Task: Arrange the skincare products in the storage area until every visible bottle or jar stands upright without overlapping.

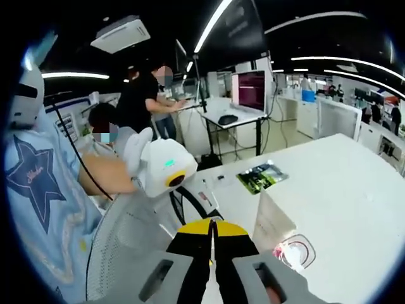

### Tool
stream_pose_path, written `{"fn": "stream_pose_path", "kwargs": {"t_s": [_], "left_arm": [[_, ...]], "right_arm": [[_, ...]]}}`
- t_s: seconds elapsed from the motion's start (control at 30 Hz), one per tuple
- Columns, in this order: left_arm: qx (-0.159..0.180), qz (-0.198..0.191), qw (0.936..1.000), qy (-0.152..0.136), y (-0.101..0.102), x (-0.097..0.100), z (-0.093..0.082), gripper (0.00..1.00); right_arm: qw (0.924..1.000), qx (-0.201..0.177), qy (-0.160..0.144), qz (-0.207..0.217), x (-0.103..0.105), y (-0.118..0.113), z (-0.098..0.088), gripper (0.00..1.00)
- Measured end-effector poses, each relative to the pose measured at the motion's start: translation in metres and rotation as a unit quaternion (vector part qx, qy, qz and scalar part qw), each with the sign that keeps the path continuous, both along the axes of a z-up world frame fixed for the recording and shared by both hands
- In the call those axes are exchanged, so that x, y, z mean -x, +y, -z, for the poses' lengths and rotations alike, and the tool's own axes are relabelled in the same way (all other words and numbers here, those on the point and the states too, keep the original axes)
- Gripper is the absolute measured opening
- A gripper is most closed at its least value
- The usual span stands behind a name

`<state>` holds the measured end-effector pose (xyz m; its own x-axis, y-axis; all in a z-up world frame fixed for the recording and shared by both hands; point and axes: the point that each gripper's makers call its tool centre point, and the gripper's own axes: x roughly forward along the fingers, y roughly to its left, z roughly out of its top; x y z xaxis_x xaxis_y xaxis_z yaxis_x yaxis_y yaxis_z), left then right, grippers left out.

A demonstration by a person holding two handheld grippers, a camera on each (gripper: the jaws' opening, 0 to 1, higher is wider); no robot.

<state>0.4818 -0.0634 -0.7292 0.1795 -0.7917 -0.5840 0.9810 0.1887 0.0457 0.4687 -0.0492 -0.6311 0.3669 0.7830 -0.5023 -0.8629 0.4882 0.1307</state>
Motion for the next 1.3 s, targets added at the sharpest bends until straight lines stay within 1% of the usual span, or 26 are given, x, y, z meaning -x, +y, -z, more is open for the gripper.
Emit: {"fn": "stream_pose_path", "kwargs": {"t_s": [0.1,0.23,0.27,0.33,0.37,0.43,0.47,0.53,0.57,0.63,0.67,0.73,0.77,0.8,0.87,0.93,1.03,1.07,1.1,1.17,1.3], "left_arm": [[0.008,-0.008,0.9999,-0.001,0.000,-0.003,-0.004,0.26],[0.008,-0.015,0.9998,-0.006,0.001,-0.006,-0.005,0.26],[0.007,-0.014,0.9998,-0.007,0.001,-0.006,-0.005,0.26],[0.007,-0.016,0.9998,-0.009,0.001,-0.007,-0.005,0.26],[0.007,-0.016,0.9998,-0.009,0.001,-0.007,-0.005,0.26],[0.008,-0.015,0.9998,-0.013,0.001,-0.008,-0.006,0.26],[0.011,-0.009,0.9997,-0.018,0.000,-0.007,-0.007,0.26],[0.022,-0.001,0.9996,-0.020,-0.002,-0.004,-0.011,0.26],[0.029,0.007,0.9992,-0.026,-0.003,-0.002,-0.013,0.26],[0.034,0.015,0.9989,-0.027,-0.005,0.000,-0.015,0.26],[0.035,0.018,0.9989,-0.027,-0.006,0.000,-0.015,0.26],[0.035,0.021,0.9988,-0.026,-0.006,0.001,-0.015,0.26],[0.035,0.022,0.9988,-0.025,-0.006,0.001,-0.014,0.26],[0.031,0.030,0.9986,-0.030,-0.006,0.002,-0.013,0.26],[0.023,0.030,0.9988,-0.030,-0.006,0.003,-0.010,0.26],[0.017,0.036,0.9988,-0.029,-0.006,0.005,-0.007,0.26],[0.012,0.041,0.9987,-0.027,-0.007,0.007,-0.004,0.26],[0.010,0.042,0.9989,-0.020,-0.007,0.008,-0.002,0.26],[0.006,0.040,0.9992,-0.004,-0.007,0.011,0.001,0.26],[0.002,0.041,0.9991,-0.006,-0.008,0.011,0.004,0.26],[-0.012,0.033,0.9994,-0.006,-0.004,0.008,0.010,0.25]], "right_arm": [[0.9999,-0.013,-0.004,0.002,-0.003,0.000,-0.006,0.00],[0.9996,-0.026,-0.004,0.006,-0.004,0.000,-0.013,0.00],[0.9996,-0.029,-0.006,0.003,-0.003,0.001,-0.015,0.02],[0.9995,-0.029,-0.006,-0.006,-0.002,0.002,-0.015,0.12],[0.9996,-0.027,-0.007,-0.010,-0.002,0.003,-0.014,0.15],[0.9997,-0.008,-0.017,-0.018,-0.004,0.003,-0.010,0.20],[0.9993,0.005,-0.024,-0.029,-0.003,0.004,-0.007,0.21],[0.9981,0.026,-0.030,-0.047,-0.002,0.005,-0.002,0.24],[0.9972,0.036,-0.035,-0.057,-0.002,0.007,0.001,0.25],[0.9958,0.054,-0.038,-0.063,-0.004,0.008,0.006,0.22],[0.9947,0.064,-0.045,-0.066,-0.006,0.008,0.007,0.19],[0.9938,0.066,-0.046,-0.077,-0.004,0.013,0.007,0.16],[0.9934,0.069,-0.040,-0.082,-0.002,0.013,0.009,0.15],[0.9932,0.070,-0.038,-0.084,-0.002,0.016,0.009,0.14],[0.9909,0.090,-0.033,-0.094,0.000,0.015,0.014,0.14],[0.9905,0.096,-0.029,-0.094,0.000,0.016,0.015,0.13],[0.9878,0.114,-0.033,-0.101,0.003,0.016,0.019,0.12],[0.9865,0.122,-0.029,-0.104,0.004,0.016,0.021,0.12],[0.9860,0.127,-0.027,-0.105,0.005,0.016,0.023,0.12],[0.9848,0.135,-0.025,-0.106,0.006,0.016,0.026,0.12],[0.9815,0.156,-0.029,-0.107,0.005,0.013,0.032,0.12]]}}
